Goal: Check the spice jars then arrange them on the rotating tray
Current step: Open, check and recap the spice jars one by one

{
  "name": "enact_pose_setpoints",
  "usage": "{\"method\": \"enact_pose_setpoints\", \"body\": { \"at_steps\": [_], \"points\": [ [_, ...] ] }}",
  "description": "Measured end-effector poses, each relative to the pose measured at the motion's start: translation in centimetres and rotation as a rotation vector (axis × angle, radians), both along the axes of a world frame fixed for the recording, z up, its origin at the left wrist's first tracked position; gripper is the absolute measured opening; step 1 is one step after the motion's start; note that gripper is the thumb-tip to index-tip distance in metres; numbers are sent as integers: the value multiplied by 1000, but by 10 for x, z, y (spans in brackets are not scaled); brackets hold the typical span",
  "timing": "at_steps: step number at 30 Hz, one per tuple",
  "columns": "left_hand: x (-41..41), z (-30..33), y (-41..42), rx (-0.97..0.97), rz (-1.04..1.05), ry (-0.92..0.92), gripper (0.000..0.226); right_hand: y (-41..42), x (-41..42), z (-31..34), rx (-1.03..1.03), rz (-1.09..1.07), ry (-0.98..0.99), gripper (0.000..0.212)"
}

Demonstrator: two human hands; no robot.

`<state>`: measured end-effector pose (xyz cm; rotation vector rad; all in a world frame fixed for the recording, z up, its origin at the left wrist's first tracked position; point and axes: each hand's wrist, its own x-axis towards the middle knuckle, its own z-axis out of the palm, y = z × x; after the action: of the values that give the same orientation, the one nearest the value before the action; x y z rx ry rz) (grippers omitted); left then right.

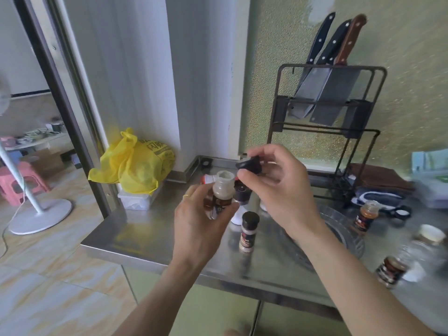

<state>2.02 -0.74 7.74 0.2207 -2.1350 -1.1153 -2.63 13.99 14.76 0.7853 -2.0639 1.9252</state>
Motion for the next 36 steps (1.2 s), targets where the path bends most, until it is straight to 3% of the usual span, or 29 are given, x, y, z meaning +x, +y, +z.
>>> {"method": "enact_pose_setpoints", "body": {
  "at_steps": [3, 8, 13, 18, 25, 29, 32, 36],
  "points": [
    [4, 4, 42, 96, -144, -13, 45, 36, 1, -2, -41, -39, -54, 28],
    [4, -8, 92, 170, -279, -52, 38, 89, 6, -24, 39, -78, -122, 30],
    [3, -14, 122, 195, -416, -96, 32, 134, 6, -22, 263, -115, -126, 39],
    [-1, -19, 137, 137, -454, -102, 33, 155, 0, -24, 496, -262, -39, 25],
    [-5, -22, 139, 41, -493, -111, 34, 175, -3, -11, 623, -49, -80, 42],
    [-3, -23, 138, 0, -511, -110, 34, 173, -8, -13, 733, -128, -57, 26],
    [-3, -26, 137, -17, -525, -126, 33, 171, -7, -11, 901, -139, -39, 37],
    [-3, -27, 134, -20, -532, -137, 34, 173, -8, -10, 884, -39, -55, 32]
  ]
}}
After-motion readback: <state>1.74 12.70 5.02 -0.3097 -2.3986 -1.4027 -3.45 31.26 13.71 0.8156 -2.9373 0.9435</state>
